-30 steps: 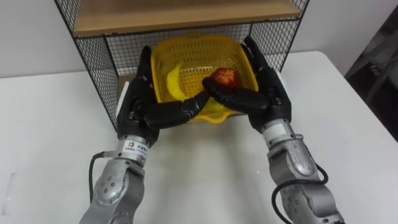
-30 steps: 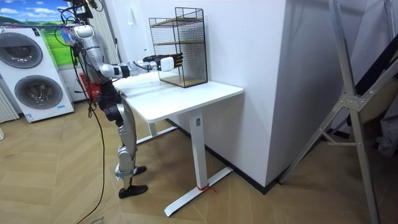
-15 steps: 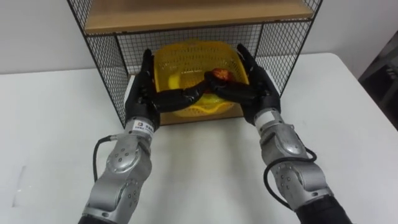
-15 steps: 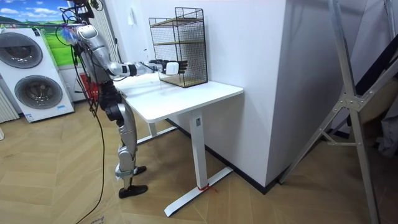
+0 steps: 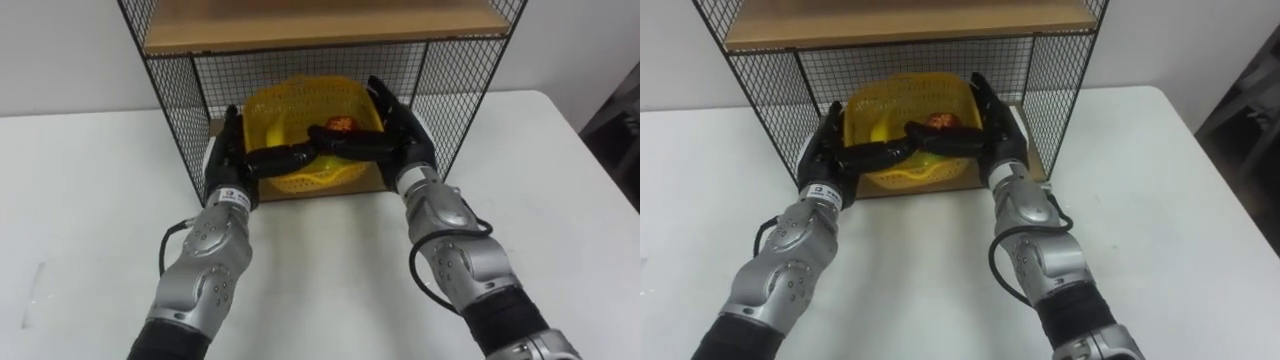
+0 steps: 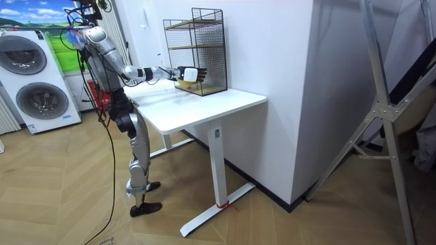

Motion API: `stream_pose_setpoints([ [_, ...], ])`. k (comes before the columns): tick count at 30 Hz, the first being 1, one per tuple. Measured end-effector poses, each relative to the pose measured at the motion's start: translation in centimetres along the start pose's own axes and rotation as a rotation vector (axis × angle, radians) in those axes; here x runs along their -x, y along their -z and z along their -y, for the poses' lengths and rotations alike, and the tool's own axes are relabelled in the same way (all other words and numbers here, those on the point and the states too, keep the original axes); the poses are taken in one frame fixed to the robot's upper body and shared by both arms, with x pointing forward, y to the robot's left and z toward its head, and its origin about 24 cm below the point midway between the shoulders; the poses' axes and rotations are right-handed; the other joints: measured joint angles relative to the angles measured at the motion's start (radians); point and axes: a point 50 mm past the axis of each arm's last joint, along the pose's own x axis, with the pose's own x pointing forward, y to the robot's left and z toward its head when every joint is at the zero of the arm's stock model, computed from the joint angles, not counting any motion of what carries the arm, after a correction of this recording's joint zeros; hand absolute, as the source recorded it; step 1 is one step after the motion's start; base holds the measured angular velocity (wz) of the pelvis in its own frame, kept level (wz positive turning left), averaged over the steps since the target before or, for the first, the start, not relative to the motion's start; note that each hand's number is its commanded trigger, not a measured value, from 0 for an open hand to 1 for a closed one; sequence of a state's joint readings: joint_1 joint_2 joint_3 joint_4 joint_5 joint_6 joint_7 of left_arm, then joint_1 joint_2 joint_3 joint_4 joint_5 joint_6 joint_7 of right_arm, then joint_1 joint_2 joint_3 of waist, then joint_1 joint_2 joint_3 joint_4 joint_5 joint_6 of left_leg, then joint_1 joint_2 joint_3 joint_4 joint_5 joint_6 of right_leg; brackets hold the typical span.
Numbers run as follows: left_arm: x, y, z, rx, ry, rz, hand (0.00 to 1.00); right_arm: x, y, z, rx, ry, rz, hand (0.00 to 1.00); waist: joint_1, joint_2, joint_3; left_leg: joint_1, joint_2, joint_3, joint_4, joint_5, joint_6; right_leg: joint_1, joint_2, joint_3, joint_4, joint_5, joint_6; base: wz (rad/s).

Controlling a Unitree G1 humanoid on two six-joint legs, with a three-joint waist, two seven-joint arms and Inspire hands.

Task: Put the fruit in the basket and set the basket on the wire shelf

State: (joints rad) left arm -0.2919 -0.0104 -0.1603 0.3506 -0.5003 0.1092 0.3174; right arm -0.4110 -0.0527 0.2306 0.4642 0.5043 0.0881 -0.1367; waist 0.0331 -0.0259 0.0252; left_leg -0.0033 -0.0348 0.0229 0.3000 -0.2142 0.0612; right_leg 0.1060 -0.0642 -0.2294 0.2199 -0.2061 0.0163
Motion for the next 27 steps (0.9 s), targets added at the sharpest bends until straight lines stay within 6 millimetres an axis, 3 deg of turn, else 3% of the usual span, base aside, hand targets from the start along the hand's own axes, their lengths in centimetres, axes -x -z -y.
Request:
stream_pose_setpoints([
  [16, -0.3, 0.9, -1.3, -0.013, -0.044, -0.044, 0.0, -0.1, 1.7, 0.4, -0.007, -0.01, -0.086, 0.0, -0.009, 0.001, -0.0002, 0.031, -0.004, -0.01, -0.011, 0.003, 0.001, 0.038, -0.001, -0.017, -0.001, 0.0, 0.0, 0.01],
  [27, -0.4, 1.2, -2.4, -0.045, -0.058, -0.059, 0.0, 0.2, 2.9, 1.7, 0.011, -0.006, -0.133, 0.0, -0.029, 0.014, -0.0037, 0.053, -0.012, -0.027, -0.015, 0.008, 0.003, 0.068, -0.004, -0.026, -0.019, 0.003, 0.004, 0.05],
])
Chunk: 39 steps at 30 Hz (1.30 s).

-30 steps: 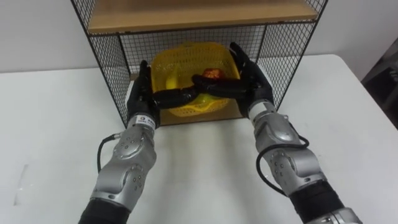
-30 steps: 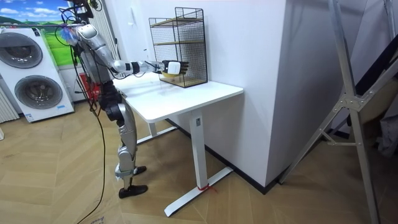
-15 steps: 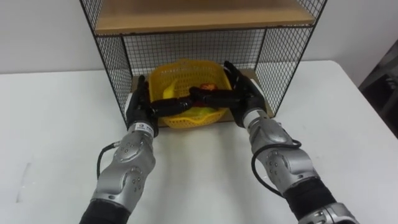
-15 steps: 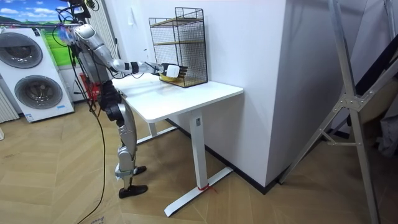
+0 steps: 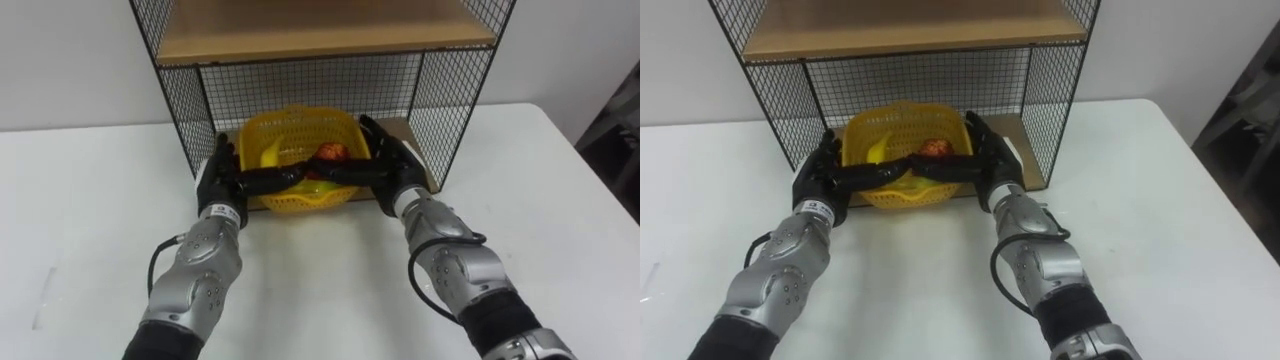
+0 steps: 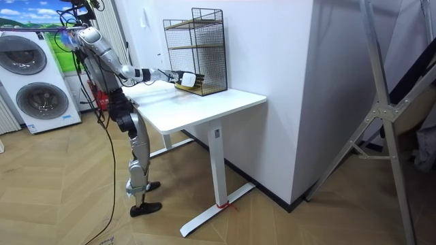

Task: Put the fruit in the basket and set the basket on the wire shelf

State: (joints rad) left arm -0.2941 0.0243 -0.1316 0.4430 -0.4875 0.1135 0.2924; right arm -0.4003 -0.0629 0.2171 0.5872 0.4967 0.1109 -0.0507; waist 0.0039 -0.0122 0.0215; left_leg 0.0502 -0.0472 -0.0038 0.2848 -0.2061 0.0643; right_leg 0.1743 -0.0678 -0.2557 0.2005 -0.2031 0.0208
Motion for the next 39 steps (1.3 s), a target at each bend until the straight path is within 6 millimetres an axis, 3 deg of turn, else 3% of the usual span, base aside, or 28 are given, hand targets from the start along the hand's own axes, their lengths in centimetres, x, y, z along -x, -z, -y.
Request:
stream_pose_setpoints([
  [10, 0.0, -0.8, 0.0, -0.007, 0.006, 0.037, 0.0, 0.1, -0.2, 0.6, 0.036, -0.002, 0.006, 0.0, -0.002, 0.011, -0.0094, -0.001, 0.001, 0.0, 0.004, 0.0, 0.0, 0.0, 0.0, -0.005, 0.001, 0.0, 0.0, 0.0],
  [17, 0.4, -3.2, 0.2, -0.049, 0.036, 0.142, 0.0, 0.1, -0.8, 1.4, 0.031, 0.019, 0.036, 0.0, -0.002, 0.015, -0.0132, 0.0, 0.001, 0.001, 0.005, 0.0, 0.0, 0.001, 0.0, -0.005, 0.002, 0.0, 0.0, 0.0],
  [25, 0.3, -3.5, -0.4, -0.055, 0.042, 0.151, 0.0, 0.3, -0.3, 1.8, 0.025, 0.024, 0.025, 0.0, -0.023, 0.016, -0.0135, 0.015, 0.0, 0.0, 0.001, 0.0, 0.0, 0.015, 0.0, 0.003, -0.001, 0.0, 0.0, 0.0],
  [30, 0.3, -3.7, -0.7, -0.05, 0.049, 0.158, 0.0, 0.6, 0.4, 3.1, -0.006, 0.064, 0.006, 0.0, -0.026, 0.017, -0.0135, 0.023, 0.001, 0.001, -0.013, 0.001, -0.001, 0.019, 0.002, 0.005, 0.0, 0.0, 0.0, -0.01],
  [39, 0.3, -3.9, -0.8, -0.061, 0.046, 0.169, 0.0, 0.8, -0.4, 4.1, -0.043, 0.098, 0.042, 0.0, -0.025, 0.019, -0.0151, 0.023, 0.002, 0.008, -0.018, 0.002, -0.002, 0.013, 0.003, 0.01, 0.001, 0.0, 0.0, -0.02],
])
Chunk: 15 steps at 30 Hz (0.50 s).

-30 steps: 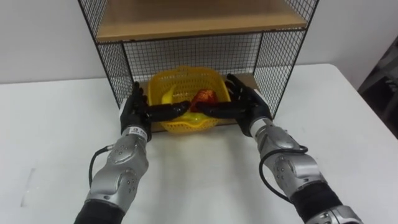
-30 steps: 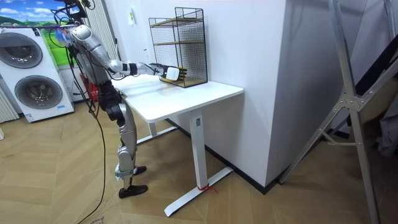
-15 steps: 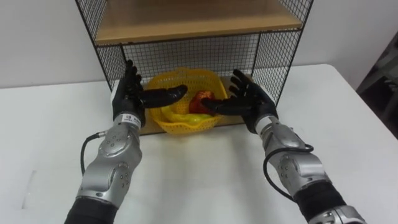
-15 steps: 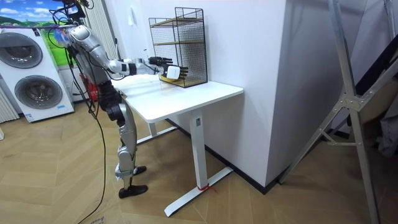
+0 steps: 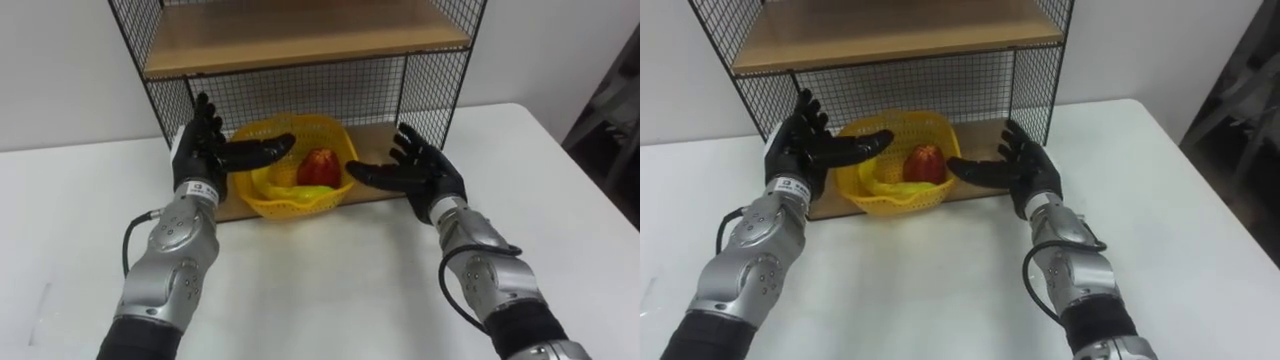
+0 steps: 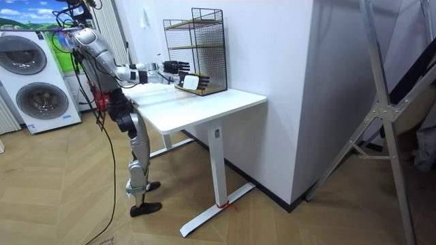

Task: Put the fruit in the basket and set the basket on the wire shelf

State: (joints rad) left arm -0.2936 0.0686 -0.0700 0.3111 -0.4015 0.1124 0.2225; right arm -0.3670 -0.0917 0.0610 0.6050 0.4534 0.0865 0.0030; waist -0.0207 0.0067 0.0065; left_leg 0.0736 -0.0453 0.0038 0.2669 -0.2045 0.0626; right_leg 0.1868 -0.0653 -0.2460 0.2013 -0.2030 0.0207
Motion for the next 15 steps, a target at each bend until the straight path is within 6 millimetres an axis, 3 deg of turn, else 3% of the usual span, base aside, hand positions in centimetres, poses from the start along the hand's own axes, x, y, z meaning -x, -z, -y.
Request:
stream_pose_setpoints([
  [9, 0.8, -3.6, 1.2, -0.029, 0.055, 0.178, 0.0, 1.1, -4.1, -1.9, 0.071, -0.076, 0.22, 0.0, 0.004, -0.003, -0.0051, 0.014, -0.001, 0.021, -0.029, 0.012, 0.001, -0.012, -0.004, 0.027, 0.001, 0.0, 0.0, -0.07],
  [15, 1.3, -3.9, 1.4, -0.024, 0.088, 0.203, 0.0, 2.3, -6.3, -2.0, 0.105, -0.09, 0.332, 0.0, 0.005, -0.005, -0.006, 0.02, 0.0, 0.035, -0.031, 0.013, 0.002, -0.014, -0.002, 0.049, 0.004, 0.0, 0.0, -0.08],
])
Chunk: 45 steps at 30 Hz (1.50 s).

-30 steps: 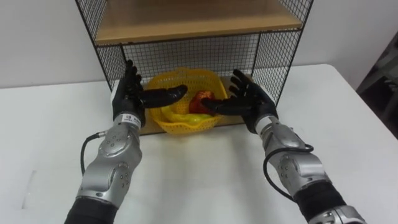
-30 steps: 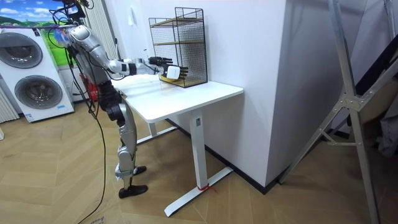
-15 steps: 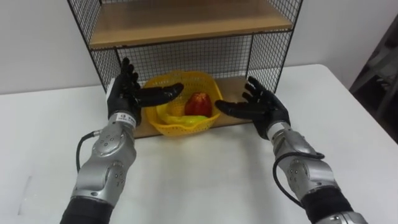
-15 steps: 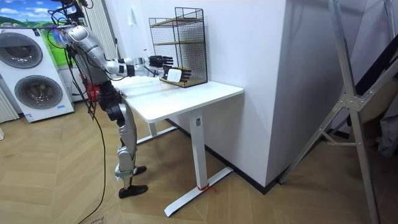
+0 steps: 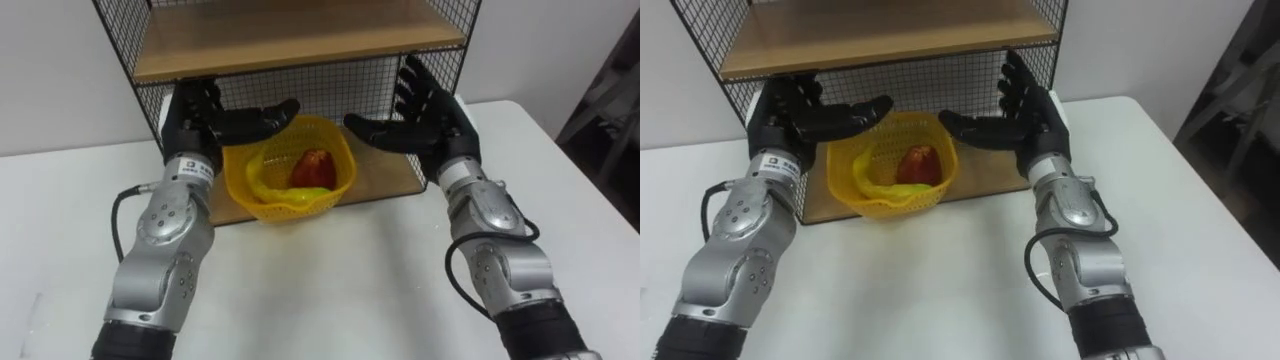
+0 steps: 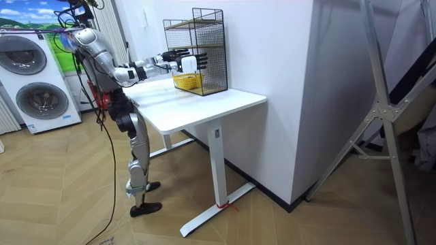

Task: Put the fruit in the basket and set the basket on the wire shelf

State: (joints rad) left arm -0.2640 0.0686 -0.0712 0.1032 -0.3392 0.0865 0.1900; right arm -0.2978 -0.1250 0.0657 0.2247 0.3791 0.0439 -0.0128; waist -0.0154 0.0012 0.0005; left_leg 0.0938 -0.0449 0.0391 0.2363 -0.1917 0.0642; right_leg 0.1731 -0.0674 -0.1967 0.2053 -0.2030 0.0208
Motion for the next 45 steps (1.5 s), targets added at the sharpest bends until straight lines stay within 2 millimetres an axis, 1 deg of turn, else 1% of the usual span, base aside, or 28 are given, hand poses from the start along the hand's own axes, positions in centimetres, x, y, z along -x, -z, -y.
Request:
stream_pose_setpoints([
  [3, 0.2, 0.1, 0.1, 0.0, 0.01, -0.003, 0.0, 0.5, -0.6, -0.2, -0.002, -0.013, 0.034, 0.0, -0.002, -0.007, -0.0042, 0.001, 0.002, 0.0, -0.005, 0.0, 0.0, 0.0, 0.002, 0.0, 0.001, 0.0, -0.001, 0.0],
  [5, 0.6, 0.1, 0.2, 0.002, 0.015, 0.002, 0.0, 0.7, -0.5, -0.1, -0.002, -0.011, 0.031, 0.0, -0.003, -0.011, -0.0063, 0.0, 0.002, 0.0, -0.007, 0.0, 0.0, 0.0, 0.002, 0.0, 0.001, 0.001, -0.001, 0.0],
  [10, 1.2, 0.0, 0.2, 0.004, 0.022, 0.013, 0.0, 1.0, -0.6, -0.2, 0.01, -0.019, 0.039, 0.0, -0.002, -0.016, -0.0071, -0.002, 0.001, -0.001, -0.002, 0.0, 0.0, -0.003, 0.002, 0.001, 0.0, 0.001, -0.001, 0.0],
  [13, 1.2, -0.2, 0.3, 0.006, 0.027, 0.022, 0.0, 1.3, -0.8, -0.2, 0.015, -0.029, 0.049, 0.0, 0.001, -0.016, -0.0072, -0.01, 0.001, -0.001, 0.0, 0.0, 0.0, -0.01, 0.002, 0.001, 0.0, 0.001, -0.001, 0.0],
  [15, 1.5, -0.2, 0.3, 0.008, 0.041, 0.029, 0.0, 1.9, -0.9, -0.3, 0.03, -0.03, 0.061, 0.0, 0.006, -0.016, -0.0072, -0.014, 0.001, 0.0, 0.0, 0.0, 0.0, -0.014, 0.002, 0.002, 0.0, 0.001, -0.001, 0.0],
  [19, 2.2, -0.2, 0.4, 0.014, 0.066, 0.035, 0.0, 2.4, -0.9, -0.2, 0.04, -0.032, 0.065, 0.0, 0.016, -0.016, -0.0068, -0.014, 0.001, 0.0, -0.002, 0.0, 0.0, -0.014, 0.001, 0.0, -0.002, 0.001, -0.001, 0.0],
  [22, 2.9, 0.5, -0.1, 0.022, 0.066, 0.021, 0.0, 2.5, -0.8, -0.3, 0.061, -0.039, 0.065, 0.0, 0.021, -0.016, -0.0064, -0.014, 0.001, 0.0, -0.007, 0.0, 0.0, -0.015, 0.002, -0.003, -0.002, 0.001, -0.001, 0.0],
  [24, 3.6, 1.3, -0.7, 0.026, 0.057, -0.012, 0.0, 2.7, -0.9, -0.3, 0.074, -0.046, 0.068, 0.0, 0.022, -0.017, -0.0061, -0.016, 0.002, 0.002, -0.015, 0.0, 0.0, -0.018, 0.002, -0.006, -0.002, 0.001, -0.001, 0.0],
  [28, 4.5, 1.9, -1.2, 0.027, 0.051, -0.032, 0.0, 3.3, -1.0, -0.4, 0.119, -0.062, 0.08, 0.0, 0.027, -0.019, -0.0061, -0.025, 0.002, 0.007, -0.016, 0.0, 0.0, -0.027, 0.002, -0.006, -0.002, 0.001, -0.001, 0.0],
  [31, 5.6, 2.3, -1.6, 0.029, 0.051, -0.045, 0.0, 3.7, -1.0, -0.4, 0.132, -0.073, 0.082, 0.0, 0.027, -0.02, -0.0055, -0.02, 0.001, 0.011, -0.015, 0.001, -0.001, -0.026, 0.002, -0.003, -0.003, 0.001, 0.0, -0.04],
  [34, 6.5, 3.0, -2.0, 0.026, 0.061, -0.062, 0.0, 4.3, -0.4, -0.4, 0.141, -0.092, 0.071, 0.0, 0.026, -0.027, -0.0032, -0.013, 0.002, 0.01, -0.016, 0.001, -0.001, -0.015, 0.002, -0.008, -0.004, 0.001, 0.0, 0.01],
  [35, 6.6, 3.0, -2.1, 0.027, 0.063, -0.059, 0.0, 4.4, -0.2, -0.4, 0.139, -0.102, 0.069, 0.0, 0.029, -0.03, -0.0004, -0.015, 0.002, 0.01, -0.016, 0.001, -0.001, -0.017, 0.002, -0.01, -0.005, 0.001, 0.0, 0.0],
  [36, 6.8, 3.1, -2.1, 0.028, 0.066, -0.058, 0.0, 4.6, -0.1, -0.4, 0.138, -0.114, 0.064, 0.0, 0.033, -0.032, 0.0005, -0.017, 0.002, 0.009, -0.016, 0.001, -0.001, -0.017, 0.002, -0.01, -0.005, 0.001, 0.0, 0.0],
  [38, 7.0, 3.1, -2.1, 0.031, 0.077, -0.046, 0.0, 4.8, 0.0, -0.4, 0.138, -0.126, 0.067, 0.0, 0.041, -0.033, 0.0003, -0.019, 0.002, 0.006, -0.017, 0.001, -0.001, -0.017, 0.002, -0.011, -0.005, 0.001, 0.0, 0.0],
  [41, 7.2, 2.8, -2.1, 0.038, 0.094, -0.016, 0.0, 5.0, -0.7, -0.9, 0.141, -0.151, 0.105, 0.0, 0.047, -0.033, -0.0007, -0.04, 0.002, 0.0, -0.015, 0.002, 0.0, -0.033, 0.0, -0.023, -0.004, 0.003, 0.0, 0.07],
  [45, 8.3, 2.9, -2.4, 0.056, 0.087, -0.007, 0.0, 5.7, -0.5, -1.2, 0.14, -0.173, 0.109, 0.0, 0.049, -0.031, -0.0026, -0.047, 0.001, 0.0, -0.015, 0.004, -0.001, -0.038, 0.0, -0.026, -0.004, 0.004, -0.001, 0.01],
])
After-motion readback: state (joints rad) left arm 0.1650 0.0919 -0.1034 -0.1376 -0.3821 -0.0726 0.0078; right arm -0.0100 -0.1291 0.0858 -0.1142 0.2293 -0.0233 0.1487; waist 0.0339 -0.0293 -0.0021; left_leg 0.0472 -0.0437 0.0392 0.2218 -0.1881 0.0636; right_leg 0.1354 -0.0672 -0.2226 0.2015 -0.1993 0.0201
